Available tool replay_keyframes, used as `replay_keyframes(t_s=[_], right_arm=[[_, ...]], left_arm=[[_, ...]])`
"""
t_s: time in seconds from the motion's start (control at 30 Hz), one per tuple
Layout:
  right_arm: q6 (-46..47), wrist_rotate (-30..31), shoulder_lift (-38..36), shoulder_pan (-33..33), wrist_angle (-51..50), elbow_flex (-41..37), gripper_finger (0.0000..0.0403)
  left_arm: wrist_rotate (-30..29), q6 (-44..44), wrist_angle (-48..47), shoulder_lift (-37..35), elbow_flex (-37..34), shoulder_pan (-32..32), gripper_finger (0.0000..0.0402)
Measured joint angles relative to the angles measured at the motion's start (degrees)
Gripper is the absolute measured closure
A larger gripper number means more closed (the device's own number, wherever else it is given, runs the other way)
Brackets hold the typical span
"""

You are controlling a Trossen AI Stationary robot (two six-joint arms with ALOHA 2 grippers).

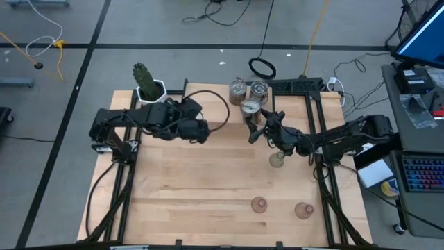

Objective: Pick & Place candle stick holders
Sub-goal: Put the silver scented candle on the shelf

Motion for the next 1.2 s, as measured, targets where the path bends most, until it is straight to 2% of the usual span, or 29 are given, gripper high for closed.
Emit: replay_keyframes(t_s=[0.27,0.5,0.9,1.2], right_arm=[[-0.46,3.39,1.75,0.16,1.07,0.00,0.0064],[-0.46,4.35,1.75,0.27,0.65,0.00,0.0063],[1.14,4.40,1.73,0.95,1.36,0.09,0.0063],[2.03,4.07,1.73,0.94,1.05,0.11,0.0062]], left_arm=[[-0.15,-3.25,-0.07,0.00,-6.38,-1.35,0.0023],[0.06,-7.45,0.51,-1.27,-12.65,-2.49,0.0035],[1.87,-10.16,19.16,-11.58,-29.60,-5.39,0.0029],[5.91,-9.93,31.55,-13.86,-39.46,-6.34,0.0029]])
